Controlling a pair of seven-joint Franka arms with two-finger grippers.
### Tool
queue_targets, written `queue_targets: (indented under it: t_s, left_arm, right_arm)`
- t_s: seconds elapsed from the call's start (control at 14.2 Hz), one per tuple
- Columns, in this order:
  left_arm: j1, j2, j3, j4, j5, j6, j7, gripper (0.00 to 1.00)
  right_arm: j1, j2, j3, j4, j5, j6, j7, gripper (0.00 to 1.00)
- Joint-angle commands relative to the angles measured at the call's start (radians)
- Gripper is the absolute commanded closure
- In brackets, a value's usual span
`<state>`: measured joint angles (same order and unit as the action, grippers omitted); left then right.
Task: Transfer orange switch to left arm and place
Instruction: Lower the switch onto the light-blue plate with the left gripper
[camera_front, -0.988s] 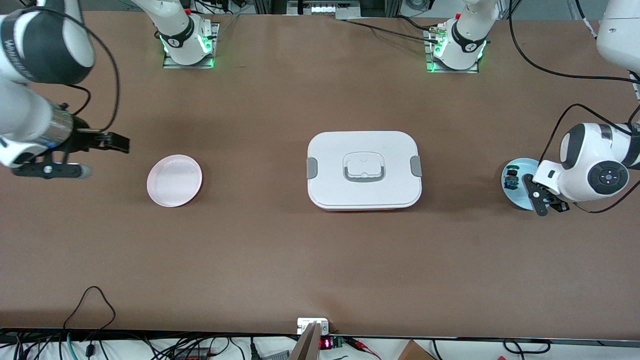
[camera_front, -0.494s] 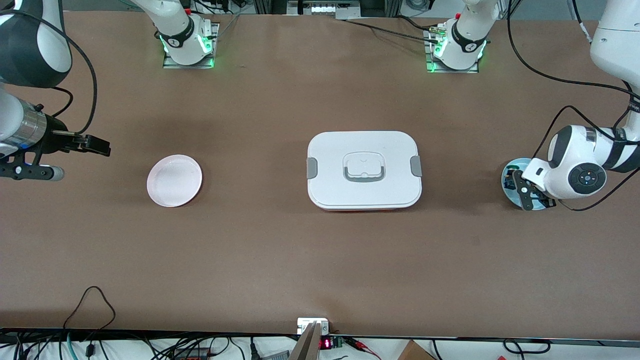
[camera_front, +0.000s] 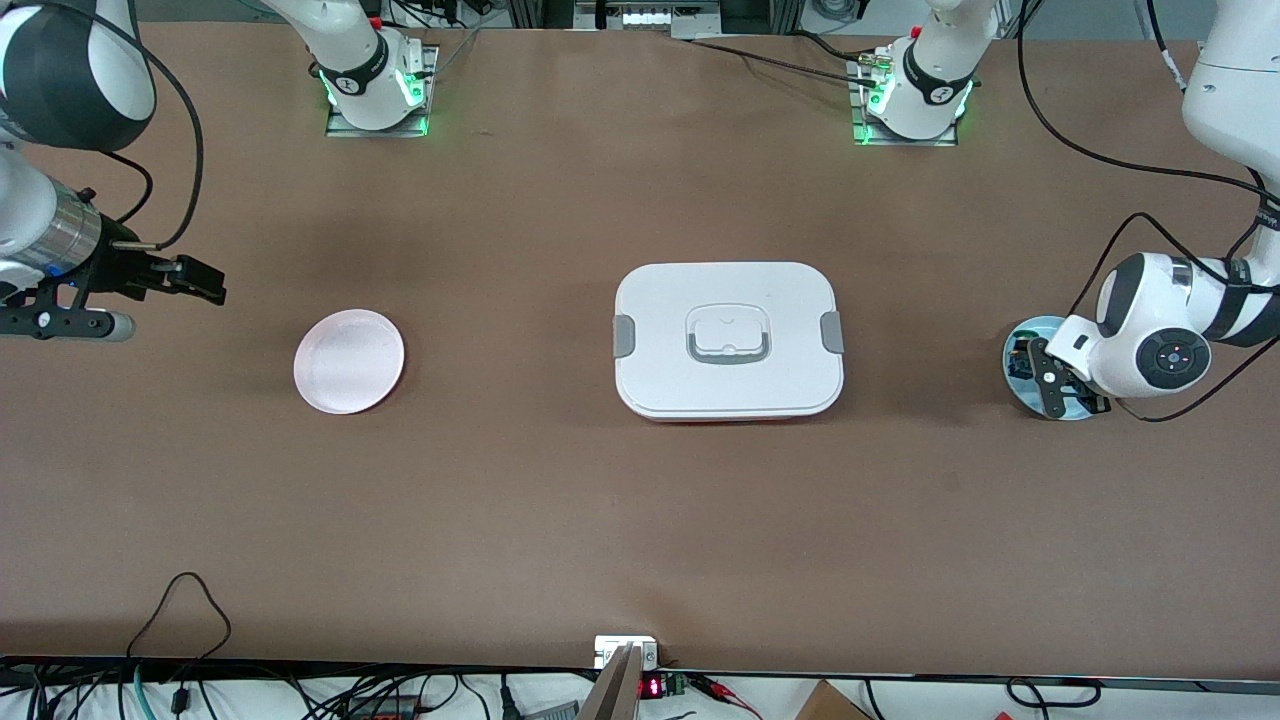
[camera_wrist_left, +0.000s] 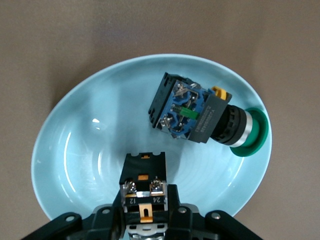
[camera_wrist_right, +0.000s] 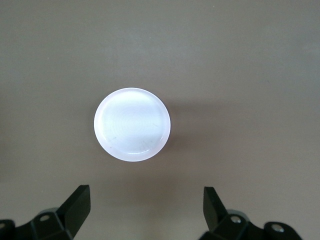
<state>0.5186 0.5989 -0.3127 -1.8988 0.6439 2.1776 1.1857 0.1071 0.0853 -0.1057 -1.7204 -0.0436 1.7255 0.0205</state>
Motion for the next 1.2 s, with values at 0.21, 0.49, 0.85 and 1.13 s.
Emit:
queue_targets:
  t_s: [0.21, 0.49, 0.85, 1.13]
  left_arm:
    - [0.018, 0.004, -0.014, 0.004, 0.057, 0.005, 0.04, 0.75]
    - [0.02, 0.007, -0.014, 0.007, 0.068, 0.005, 0.045, 0.74]
    - [0.021, 0.018, -0.014, 0.009, 0.066, 0.027, 0.046, 0.61]
    - [0.024, 0.007, -0.023, 0.012, 0.065, 0.022, 0.046, 0.0]
  right_arm:
    - [0.016, -0.015, -0.006, 0.031, 0.021, -0.026, -0.03, 0.0]
    - [0.031, -0.012, -0.012, 0.07, 0.022, -0.029, -0.031, 0.0]
    - [0.029, -0.013, -0.016, 0.107, 0.028, -0.07, -0.031, 0.0]
    - [0.031, -0.022, -0.014, 0.102, 0.031, -0.1, -0.024, 0.0]
